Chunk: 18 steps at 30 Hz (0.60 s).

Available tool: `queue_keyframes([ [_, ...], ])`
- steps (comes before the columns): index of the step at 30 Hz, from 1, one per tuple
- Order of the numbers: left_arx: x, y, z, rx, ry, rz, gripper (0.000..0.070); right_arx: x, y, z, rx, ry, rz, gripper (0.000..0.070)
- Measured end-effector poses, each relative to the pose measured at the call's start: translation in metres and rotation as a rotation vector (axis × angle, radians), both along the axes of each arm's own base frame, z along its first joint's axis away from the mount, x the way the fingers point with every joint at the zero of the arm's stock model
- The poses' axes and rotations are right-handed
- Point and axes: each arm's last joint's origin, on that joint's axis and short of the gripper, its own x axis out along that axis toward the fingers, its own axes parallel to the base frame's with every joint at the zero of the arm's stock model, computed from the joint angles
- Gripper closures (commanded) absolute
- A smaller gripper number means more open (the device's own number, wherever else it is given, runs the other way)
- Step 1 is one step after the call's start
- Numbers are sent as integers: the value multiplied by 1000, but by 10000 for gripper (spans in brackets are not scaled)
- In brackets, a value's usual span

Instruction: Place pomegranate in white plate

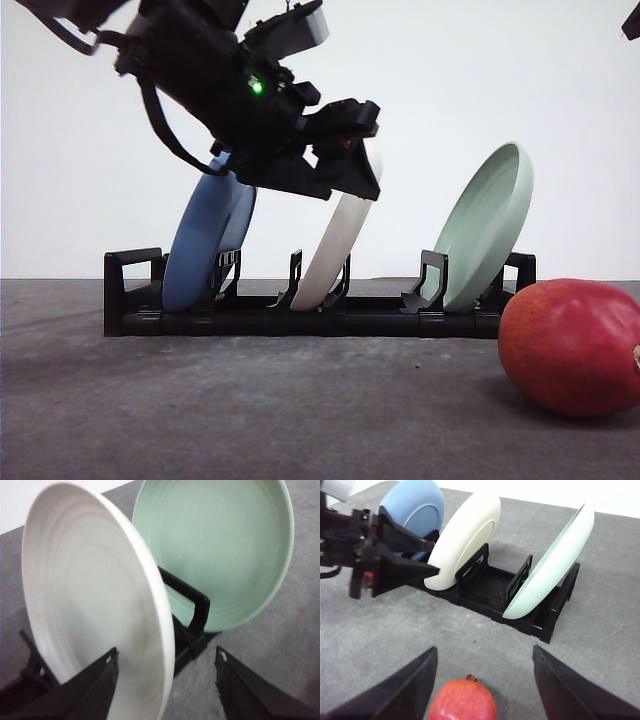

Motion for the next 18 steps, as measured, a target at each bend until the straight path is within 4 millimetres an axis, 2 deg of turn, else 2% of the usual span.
queue_keyframes([
  [11, 9, -7, -15, 5, -6, 19, 359, 0, 0, 0, 0, 0, 0, 320],
  [13, 9, -7, -15, 5, -6, 19, 422, 0, 0, 0, 0, 0, 0, 320],
  [16, 9, -7, -15, 4, -6, 19, 581, 0, 0, 0, 0, 0, 0, 320],
  [18, 9, -7, -15, 4, -6, 19, 633, 0, 0, 0, 0, 0, 0, 320],
])
